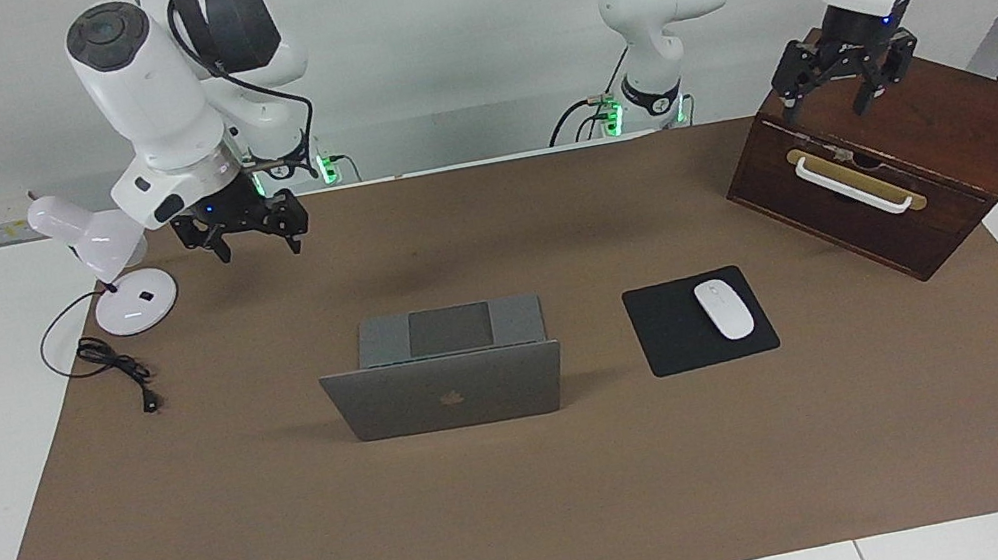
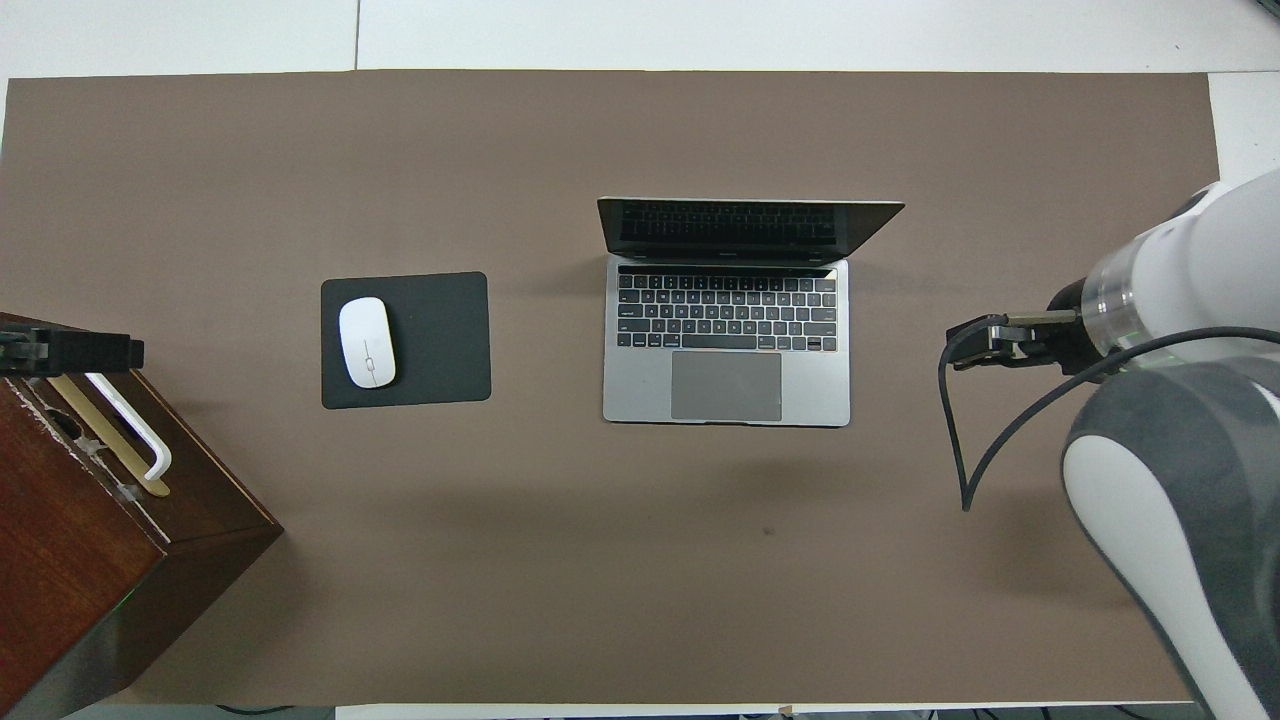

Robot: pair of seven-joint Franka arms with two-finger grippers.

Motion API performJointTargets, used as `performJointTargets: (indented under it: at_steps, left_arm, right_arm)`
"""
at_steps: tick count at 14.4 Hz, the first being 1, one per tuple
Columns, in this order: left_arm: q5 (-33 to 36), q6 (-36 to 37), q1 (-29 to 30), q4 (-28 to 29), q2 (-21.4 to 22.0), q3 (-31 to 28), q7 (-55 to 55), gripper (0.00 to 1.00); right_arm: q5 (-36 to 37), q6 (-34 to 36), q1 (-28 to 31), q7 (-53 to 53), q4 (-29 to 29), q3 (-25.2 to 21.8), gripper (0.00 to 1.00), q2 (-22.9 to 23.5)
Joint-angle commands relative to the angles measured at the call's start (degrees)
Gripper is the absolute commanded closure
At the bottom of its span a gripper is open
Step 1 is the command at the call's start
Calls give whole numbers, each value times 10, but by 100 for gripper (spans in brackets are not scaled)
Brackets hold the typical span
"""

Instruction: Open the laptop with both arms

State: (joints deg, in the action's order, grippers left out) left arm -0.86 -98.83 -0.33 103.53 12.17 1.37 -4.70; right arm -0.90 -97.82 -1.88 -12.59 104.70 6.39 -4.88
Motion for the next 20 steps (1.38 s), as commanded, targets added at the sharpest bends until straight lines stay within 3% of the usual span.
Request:
performJointTargets:
  at_steps: [1, 3, 6, 16, 20]
  left_arm:
    - [31, 50, 6, -73, -41, 7, 7, 0]
    - [37, 81, 3, -99, -53, 8, 7, 0]
    - [31, 104, 5, -91, -53, 9, 7, 0]
    - [-6, 105, 6, -75, -52, 6, 7, 0]
    - [-11, 100, 7, -69, -50, 6, 7, 0]
  right_arm:
    - [-2, 34, 10, 34, -48, -16, 0, 3]
    - [-2, 54, 12, 35, -76, -31, 0, 13]
    - [-2, 92, 12, 68, -131, -68, 0, 33]
    - [-7, 58, 8, 62, -122, -67, 0, 33]
    - [-8, 43, 4, 63, -135, -72, 0, 59]
